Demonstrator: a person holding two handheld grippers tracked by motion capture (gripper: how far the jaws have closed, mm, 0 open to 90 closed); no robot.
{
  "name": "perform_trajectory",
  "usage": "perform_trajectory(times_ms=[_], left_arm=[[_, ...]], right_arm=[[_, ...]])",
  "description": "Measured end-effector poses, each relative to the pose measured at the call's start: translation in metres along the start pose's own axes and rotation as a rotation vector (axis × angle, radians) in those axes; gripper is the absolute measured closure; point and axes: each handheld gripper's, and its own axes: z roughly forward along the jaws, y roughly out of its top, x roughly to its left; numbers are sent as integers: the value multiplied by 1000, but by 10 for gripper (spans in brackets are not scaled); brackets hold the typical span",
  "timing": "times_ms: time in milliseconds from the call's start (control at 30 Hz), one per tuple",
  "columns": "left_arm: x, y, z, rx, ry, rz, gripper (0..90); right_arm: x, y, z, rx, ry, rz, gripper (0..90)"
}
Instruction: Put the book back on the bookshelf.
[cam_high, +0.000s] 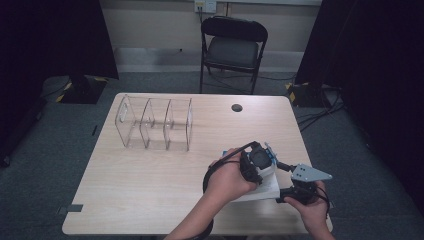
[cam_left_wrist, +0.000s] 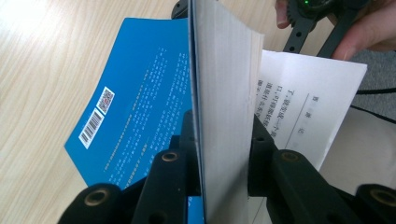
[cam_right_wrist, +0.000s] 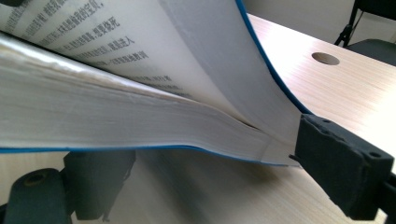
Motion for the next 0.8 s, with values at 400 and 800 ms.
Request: perform_trajectory(times_ms=[400,800], left_arm=[[-1,5,-6,2,4,30,747],[-6,13,-20,-25,-10,41,747]], right_arm=[[-2,9,-4,4,15,-49,107],[2,19,-16,-21,35,-75,107]])
